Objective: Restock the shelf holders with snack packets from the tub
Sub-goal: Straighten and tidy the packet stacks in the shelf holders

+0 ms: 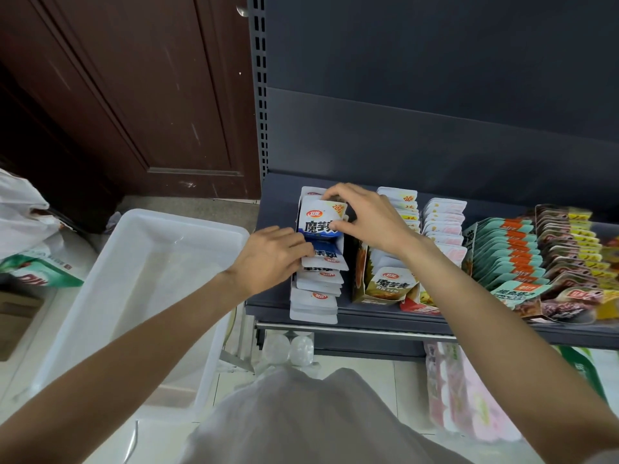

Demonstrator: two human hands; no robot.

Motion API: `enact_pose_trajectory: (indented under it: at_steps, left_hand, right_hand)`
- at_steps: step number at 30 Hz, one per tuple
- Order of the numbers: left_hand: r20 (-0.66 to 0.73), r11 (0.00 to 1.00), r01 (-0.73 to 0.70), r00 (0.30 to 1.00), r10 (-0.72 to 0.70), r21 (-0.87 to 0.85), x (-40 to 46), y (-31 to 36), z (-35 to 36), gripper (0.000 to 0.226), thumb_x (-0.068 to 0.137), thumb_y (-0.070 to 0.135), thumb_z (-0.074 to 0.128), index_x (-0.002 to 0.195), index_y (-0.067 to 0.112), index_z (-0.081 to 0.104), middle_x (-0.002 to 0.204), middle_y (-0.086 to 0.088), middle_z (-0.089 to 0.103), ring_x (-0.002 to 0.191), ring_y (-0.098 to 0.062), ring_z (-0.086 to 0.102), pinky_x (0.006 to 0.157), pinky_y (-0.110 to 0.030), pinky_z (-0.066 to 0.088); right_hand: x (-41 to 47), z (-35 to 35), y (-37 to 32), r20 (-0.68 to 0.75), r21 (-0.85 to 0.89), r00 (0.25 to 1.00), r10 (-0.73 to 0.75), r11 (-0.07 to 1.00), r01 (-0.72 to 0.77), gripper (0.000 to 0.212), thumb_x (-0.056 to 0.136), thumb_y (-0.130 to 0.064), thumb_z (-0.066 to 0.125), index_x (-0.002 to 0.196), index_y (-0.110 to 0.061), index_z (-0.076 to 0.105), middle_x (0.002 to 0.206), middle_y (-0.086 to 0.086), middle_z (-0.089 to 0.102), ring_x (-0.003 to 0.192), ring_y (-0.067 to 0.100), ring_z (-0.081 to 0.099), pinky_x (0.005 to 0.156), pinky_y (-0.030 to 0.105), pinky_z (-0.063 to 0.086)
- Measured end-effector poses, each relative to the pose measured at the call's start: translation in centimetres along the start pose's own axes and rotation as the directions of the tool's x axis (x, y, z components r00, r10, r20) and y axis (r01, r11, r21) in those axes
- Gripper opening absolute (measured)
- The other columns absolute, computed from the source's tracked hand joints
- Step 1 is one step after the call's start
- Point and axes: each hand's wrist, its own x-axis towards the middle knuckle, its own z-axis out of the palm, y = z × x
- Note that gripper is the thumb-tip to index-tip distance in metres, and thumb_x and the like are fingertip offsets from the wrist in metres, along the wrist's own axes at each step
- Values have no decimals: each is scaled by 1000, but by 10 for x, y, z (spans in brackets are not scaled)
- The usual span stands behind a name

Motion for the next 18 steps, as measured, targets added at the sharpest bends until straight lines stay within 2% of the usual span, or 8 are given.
enact_pose_trajectory:
  at_steps: [3, 6, 8, 10, 12, 14, 16, 18]
  left_hand:
    - [-94, 989, 137, 985, -142, -59, 9, -6, -7, 8, 76, 20, 79, 79, 17, 73, 67, 3, 66, 57, -15, 59, 53, -23, 44]
    - [-135, 920, 365, 914, -383, -143, 23, -11, -14, 16, 81, 34, 72, 81, 19, 72, 65, 5, 66, 58, -11, 58, 55, -24, 47]
    - [-101, 848, 490, 851, -516, -203, 29, -12, -13, 21, 81, 39, 71, 82, 18, 72, 69, 5, 68, 63, -10, 61, 59, -24, 47]
    - [-77, 813, 527, 826, -559, -249, 32, -11, -10, 24, 81, 40, 71, 83, 17, 72, 73, 4, 70, 68, -10, 63, 61, -23, 45]
    - [-64, 808, 524, 828, -558, -269, 35, -9, -8, 25, 82, 39, 71, 84, 15, 72, 74, 3, 70, 71, -12, 64, 63, -26, 48]
    - [-65, 815, 508, 837, -544, -280, 35, -9, -7, 25, 82, 38, 71, 85, 13, 73, 75, 2, 70, 73, -14, 64, 66, -29, 49]
    - [-70, 816, 502, 838, -541, -286, 34, -10, -7, 26, 82, 38, 70, 88, 13, 73, 77, 1, 71, 76, -16, 63, 68, -30, 47]
    - [-71, 819, 496, 842, -535, -287, 33, -10, -7, 27, 83, 38, 69, 91, 12, 73, 79, 0, 71, 79, -18, 63, 70, -31, 47]
  right_hand:
    - [1, -3, 1, 12, 8, 1000, 6, 1000, -6, 40, 86, -22, 68, 122, -26, 49, 124, -7, 58, 97, 8, 55, 65, 17, 39]
    - [-2, -8, 1, 33, 50, 999, -16, 999, 14, 34, 93, -14, 58, 126, -20, 52, 122, -2, 59, 90, 10, 54, 73, 29, 48]
    - [-5, -10, 0, 67, 127, 998, 2, 992, -10, 37, 96, -4, 49, 130, -17, 52, 127, 1, 56, 98, 9, 52, 82, 34, 50]
    - [-10, -10, -3, 100, 148, 994, 45, 987, -60, 44, 97, -1, 41, 137, -18, 46, 139, 2, 49, 114, 10, 49, 95, 36, 46]
    - [-18, -8, -10, 121, 147, 989, 83, 984, -100, 57, 95, -1, 41, 146, -26, 32, 155, -2, 28, 133, 7, 33, 103, 22, 36]
    - [-34, -7, -19, 69, 201, 992, 110, 972, -121, 76, 90, 2, 46, 148, -37, 19, 159, -9, 8, 138, 3, 22, 89, 5, 32]
    - [-58, -5, -29, -58, 251, 993, 100, 965, -82, 83, 85, 2, 51, 148, -39, 17, 158, -14, 6, 141, 2, 18, 85, 0, 32]
    - [-86, 1, -37, -119, 271, 991, 62, 962, -27, 78, 85, -12, 57, 148, -38, 19, 157, -16, 12, 143, 1, 14, 102, 0, 19]
